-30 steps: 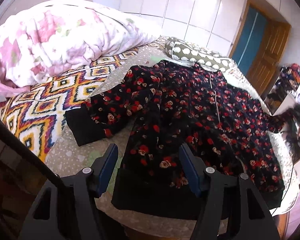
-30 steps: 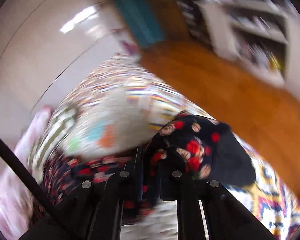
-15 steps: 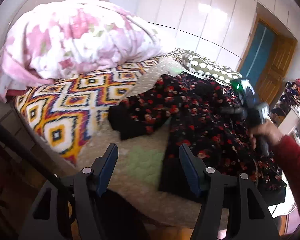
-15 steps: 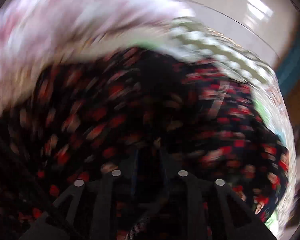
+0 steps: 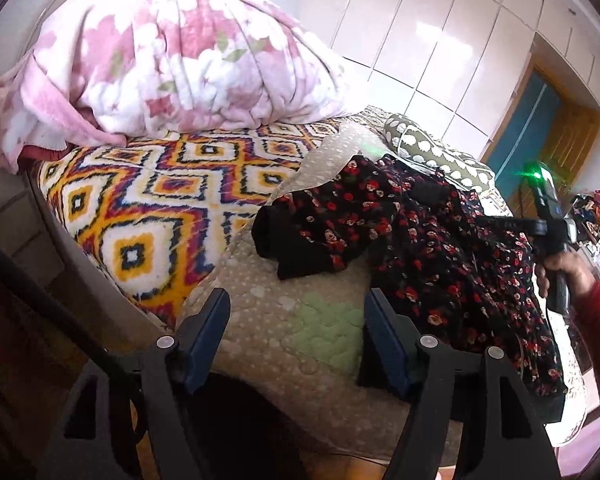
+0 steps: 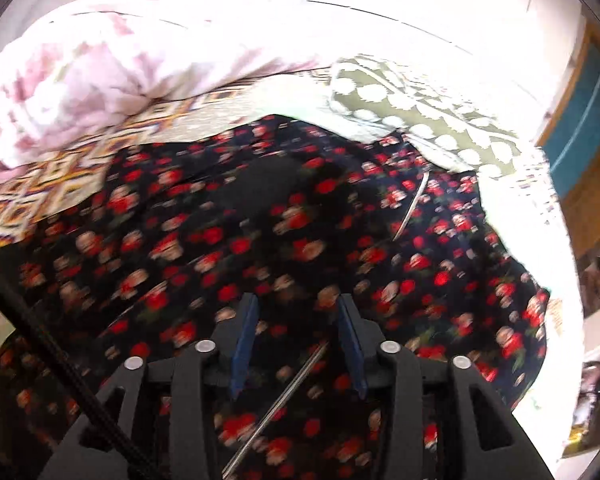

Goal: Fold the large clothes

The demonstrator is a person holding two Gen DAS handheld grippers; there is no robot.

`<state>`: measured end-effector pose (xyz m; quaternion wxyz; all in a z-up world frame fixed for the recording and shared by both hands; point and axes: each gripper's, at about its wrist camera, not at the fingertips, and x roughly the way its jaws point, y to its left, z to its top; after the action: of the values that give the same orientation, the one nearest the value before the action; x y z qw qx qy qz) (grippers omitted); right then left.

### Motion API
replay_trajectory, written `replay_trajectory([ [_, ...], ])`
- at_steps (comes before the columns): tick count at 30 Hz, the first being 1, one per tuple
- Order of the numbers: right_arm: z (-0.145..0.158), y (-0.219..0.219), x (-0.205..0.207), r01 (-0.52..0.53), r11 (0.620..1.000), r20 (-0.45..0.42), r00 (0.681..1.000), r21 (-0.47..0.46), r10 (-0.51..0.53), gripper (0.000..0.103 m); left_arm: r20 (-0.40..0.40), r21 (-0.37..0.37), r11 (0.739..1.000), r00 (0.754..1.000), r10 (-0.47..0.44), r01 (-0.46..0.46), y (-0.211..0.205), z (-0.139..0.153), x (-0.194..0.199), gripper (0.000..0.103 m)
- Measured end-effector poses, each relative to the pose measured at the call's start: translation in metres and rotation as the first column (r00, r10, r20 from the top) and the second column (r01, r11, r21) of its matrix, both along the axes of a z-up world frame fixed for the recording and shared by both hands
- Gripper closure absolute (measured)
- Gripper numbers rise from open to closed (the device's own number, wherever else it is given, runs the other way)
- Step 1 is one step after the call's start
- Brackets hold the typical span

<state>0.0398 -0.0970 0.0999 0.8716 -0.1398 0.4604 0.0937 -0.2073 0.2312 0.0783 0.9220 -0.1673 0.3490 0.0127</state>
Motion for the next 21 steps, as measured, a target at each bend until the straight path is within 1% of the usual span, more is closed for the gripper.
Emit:
replay_trajectory([
  [2,-0.005,0.02,0.01,-0.029,0.998,0.002,1.0,-0.047,0.029,0.045,-0.008,0.002,1.0,1.0,0.006,-0.006,0.002,-0.003,0.0,0.034],
  [5,-0.027,0.048,0.036,-0.066,0.987,0.019,0.997,-0.148,0.07,0.045,-0.023,-0.007,1.0,0.999,0.029,-0.029,0.009,-0.007,0.0,0.034],
  [7,-0.042,0.061,0.053,-0.08,0.982,0.005,0.997,-0.174,0.082,0.045,-0.03,-0.014,0.999,0.999,0.042,-0.042,0.014,-0.009,0.0,0.034],
  [10,-0.065,0.066,0.079,-0.063,0.979,-0.026,0.998,-0.194,0.059,0.045,-0.04,-0.019,0.998,0.997,0.064,-0.065,0.022,-0.013,-0.001,0.034],
  [11,-0.07,0.064,0.088,-0.051,0.983,-0.055,0.998,-0.177,0.042,0.061,-0.043,-0.02,0.997,0.997,0.07,-0.071,0.024,-0.014,-0.001,0.034],
  [12,-0.073,0.06,0.097,-0.029,0.989,-0.101,0.995,-0.145,0.014,0.09,-0.049,-0.021,0.997,0.996,0.076,-0.077,0.027,-0.016,0.0,0.034],
  [13,-0.07,0.056,0.102,-0.01,0.993,-0.111,0.994,-0.116,-0.003,0.09,-0.052,-0.025,0.996,0.995,0.081,-0.082,0.029,-0.017,0.0,0.034],
  [14,-0.061,0.053,0.105,0.005,0.996,-0.096,0.995,-0.091,-0.014,0.091,-0.055,-0.03,0.996,0.995,0.085,-0.086,0.031,-0.019,0.001,0.034],
  [18,-0.018,0.043,0.116,0.081,0.996,-0.006,0.997,0.034,-0.081,0.091,-0.071,-0.049,0.994,0.993,0.099,-0.102,0.039,-0.028,0.006,0.034],
  [20,-0.014,0.047,0.125,0.102,0.993,-0.006,0.995,0.06,-0.102,0.091,-0.079,-0.057,0.993,0.992,0.103,-0.107,0.04,-0.031,0.008,0.034],
  [21,-0.019,0.053,0.131,0.108,0.992,-0.016,0.994,0.058,-0.107,0.091,-0.082,-0.063,0.992,0.991,0.105,-0.111,0.04,-0.032,0.008,0.034],
])
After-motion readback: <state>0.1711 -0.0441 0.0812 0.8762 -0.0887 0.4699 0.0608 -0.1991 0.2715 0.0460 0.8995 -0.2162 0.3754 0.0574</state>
